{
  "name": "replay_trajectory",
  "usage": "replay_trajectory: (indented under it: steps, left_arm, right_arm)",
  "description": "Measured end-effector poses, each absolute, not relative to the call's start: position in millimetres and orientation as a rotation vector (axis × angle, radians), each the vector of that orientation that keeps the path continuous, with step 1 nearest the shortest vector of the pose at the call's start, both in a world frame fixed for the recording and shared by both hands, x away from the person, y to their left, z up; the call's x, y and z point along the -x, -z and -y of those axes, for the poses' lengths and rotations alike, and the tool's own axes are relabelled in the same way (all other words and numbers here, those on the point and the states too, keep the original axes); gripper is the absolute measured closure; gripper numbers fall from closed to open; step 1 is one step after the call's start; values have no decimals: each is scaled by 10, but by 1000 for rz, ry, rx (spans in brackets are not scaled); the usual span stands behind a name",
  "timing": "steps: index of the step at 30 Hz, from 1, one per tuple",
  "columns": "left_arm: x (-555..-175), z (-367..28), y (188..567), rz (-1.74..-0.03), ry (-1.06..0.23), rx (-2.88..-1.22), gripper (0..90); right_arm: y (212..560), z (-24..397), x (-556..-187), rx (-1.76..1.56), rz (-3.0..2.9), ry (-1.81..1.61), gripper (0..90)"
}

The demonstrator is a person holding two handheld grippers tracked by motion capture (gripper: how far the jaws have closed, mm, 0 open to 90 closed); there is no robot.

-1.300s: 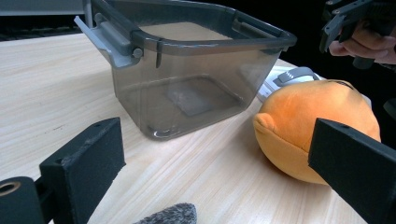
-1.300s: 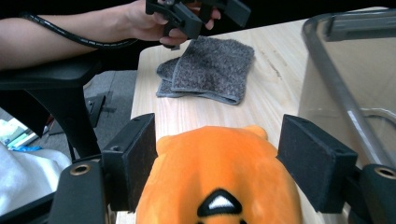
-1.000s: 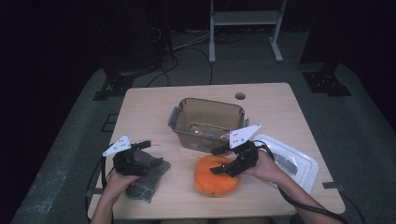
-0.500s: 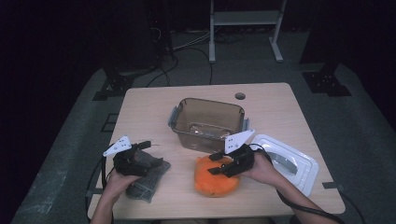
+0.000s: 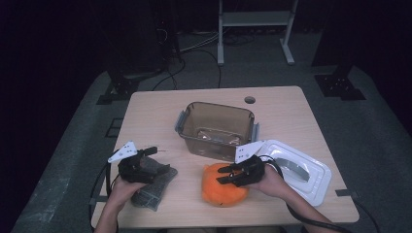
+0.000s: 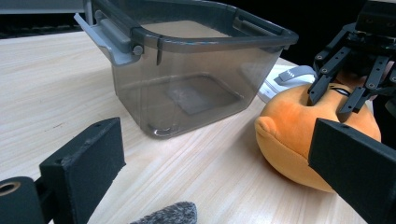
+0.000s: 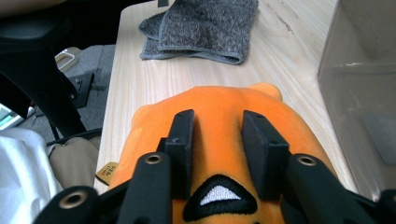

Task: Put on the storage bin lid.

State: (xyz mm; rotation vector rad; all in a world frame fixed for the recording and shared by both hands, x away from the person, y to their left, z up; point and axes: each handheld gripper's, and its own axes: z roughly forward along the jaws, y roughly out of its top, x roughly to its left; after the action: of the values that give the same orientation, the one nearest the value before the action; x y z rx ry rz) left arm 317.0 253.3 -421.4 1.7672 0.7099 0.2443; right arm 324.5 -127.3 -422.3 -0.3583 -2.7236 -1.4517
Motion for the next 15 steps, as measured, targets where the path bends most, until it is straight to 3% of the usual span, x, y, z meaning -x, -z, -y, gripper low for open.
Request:
replay_trajectory:
  steps: [15]
  left_arm:
    - [-3180, -2536, 4206, -710, -246, -1756, 32]
  right_arm:
    - [4088, 1183, -3238, 410, 2707, 1416, 770]
